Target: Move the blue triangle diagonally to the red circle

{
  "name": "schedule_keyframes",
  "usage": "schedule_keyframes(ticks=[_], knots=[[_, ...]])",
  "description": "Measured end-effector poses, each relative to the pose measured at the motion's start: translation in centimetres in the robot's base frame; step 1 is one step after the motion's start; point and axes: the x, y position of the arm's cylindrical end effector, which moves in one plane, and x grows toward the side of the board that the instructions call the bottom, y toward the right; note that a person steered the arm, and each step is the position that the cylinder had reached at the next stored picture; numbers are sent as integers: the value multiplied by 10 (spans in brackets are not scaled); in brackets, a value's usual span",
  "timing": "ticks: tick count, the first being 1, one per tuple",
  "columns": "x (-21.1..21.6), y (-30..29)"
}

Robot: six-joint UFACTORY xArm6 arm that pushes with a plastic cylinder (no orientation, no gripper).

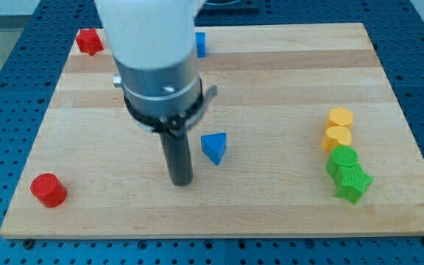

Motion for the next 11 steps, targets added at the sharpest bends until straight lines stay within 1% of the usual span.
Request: schedule_keyframes(ticks=[1, 2, 3, 4, 5, 6, 7, 8, 9, 10, 11], knots=[[-4, 32], [-50, 21], [-99, -10], [-105, -11], [-63, 10], [-32, 48], [-40, 87], [-75, 67], [-92, 12], [-92, 0], [-90, 46]])
